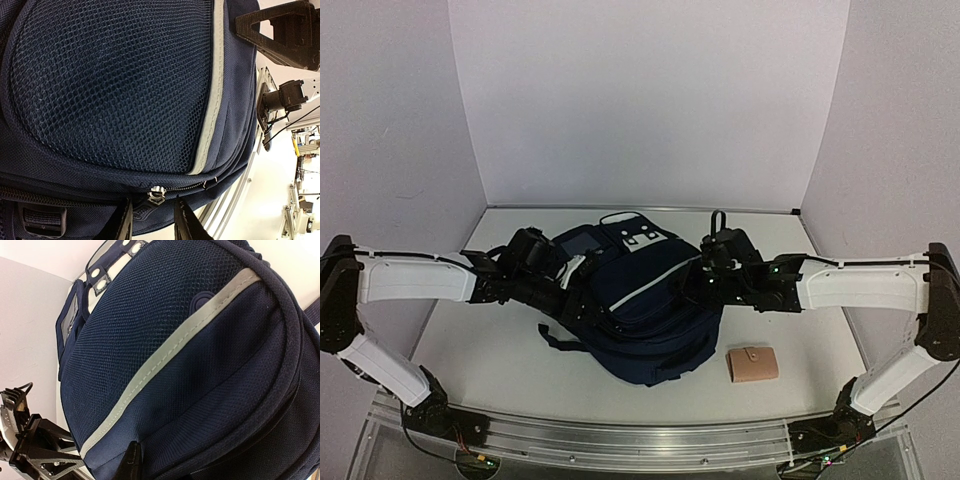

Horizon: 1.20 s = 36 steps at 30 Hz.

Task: Pack the student bag
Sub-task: Zip the student bag at the center of the board.

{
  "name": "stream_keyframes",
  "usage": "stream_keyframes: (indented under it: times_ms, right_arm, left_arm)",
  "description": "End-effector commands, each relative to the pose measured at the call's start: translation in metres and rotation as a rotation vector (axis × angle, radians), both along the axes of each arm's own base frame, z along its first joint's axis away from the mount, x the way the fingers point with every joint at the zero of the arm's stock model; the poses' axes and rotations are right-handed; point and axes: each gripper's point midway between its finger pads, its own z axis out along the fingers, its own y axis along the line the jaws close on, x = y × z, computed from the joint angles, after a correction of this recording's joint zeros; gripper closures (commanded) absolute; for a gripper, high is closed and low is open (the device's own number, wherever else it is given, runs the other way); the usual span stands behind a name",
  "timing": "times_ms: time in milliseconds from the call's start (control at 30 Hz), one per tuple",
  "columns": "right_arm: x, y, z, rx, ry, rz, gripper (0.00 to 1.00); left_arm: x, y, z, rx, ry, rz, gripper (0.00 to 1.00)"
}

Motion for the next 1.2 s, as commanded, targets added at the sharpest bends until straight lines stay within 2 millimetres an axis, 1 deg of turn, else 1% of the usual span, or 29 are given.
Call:
stream_keyframes:
  times_ms: [0,200,367,400,500,567,600,733,867,1033,1167]
  right_arm:
    - [0.007,0.006,0.017,0.037,-0.046,-0.005,0.88]
    - [0.008,0.007,0.016,0.040,-0.042,-0.003,0.90]
    - [0.007,0.007,0.016,0.044,-0.043,-0.002,0.91]
    - [0.007,0.007,0.016,0.043,-0.043,-0.003,0.92]
    - [0.007,0.006,0.015,0.043,-0.042,-0.006,0.92]
    - [0.007,0.006,0.014,0.043,-0.042,-0.010,0.93]
    - [0.008,0.006,0.014,0.043,-0.043,-0.013,0.94]
    - [0.009,0.005,0.013,0.044,-0.045,-0.024,0.96]
    - [0.011,0.006,0.014,0.048,-0.050,-0.029,0.98]
    - [0.013,0.005,0.014,0.050,-0.054,-0.041,1.00]
    - [0.014,0.004,0.011,0.045,-0.056,-0.054,1.00]
  left_arm:
    - [0.008,-0.013,0.017,-0.039,-0.052,-0.030,0.74]
    - [0.012,-0.017,0.013,-0.026,-0.061,-0.024,0.79]
    - [0.015,-0.020,0.007,0.012,-0.076,-0.019,0.78]
    - [0.015,-0.021,0.006,0.018,-0.079,-0.018,0.80]
    - [0.013,-0.025,0.005,0.023,-0.081,-0.030,0.90]
    - [0.009,-0.030,0.007,0.014,-0.083,-0.044,0.97]
    - [0.006,-0.032,0.007,0.011,-0.082,-0.047,0.99]
    - [-0.007,-0.042,0.009,-0.015,-0.061,-0.079,1.00]
    - [-0.024,-0.046,0.012,-0.032,-0.024,-0.113,1.00]
    - [-0.042,-0.051,0.031,-0.099,0.035,-0.160,1.00]
    - [-0.052,-0.061,0.049,-0.150,0.046,-0.190,1.00]
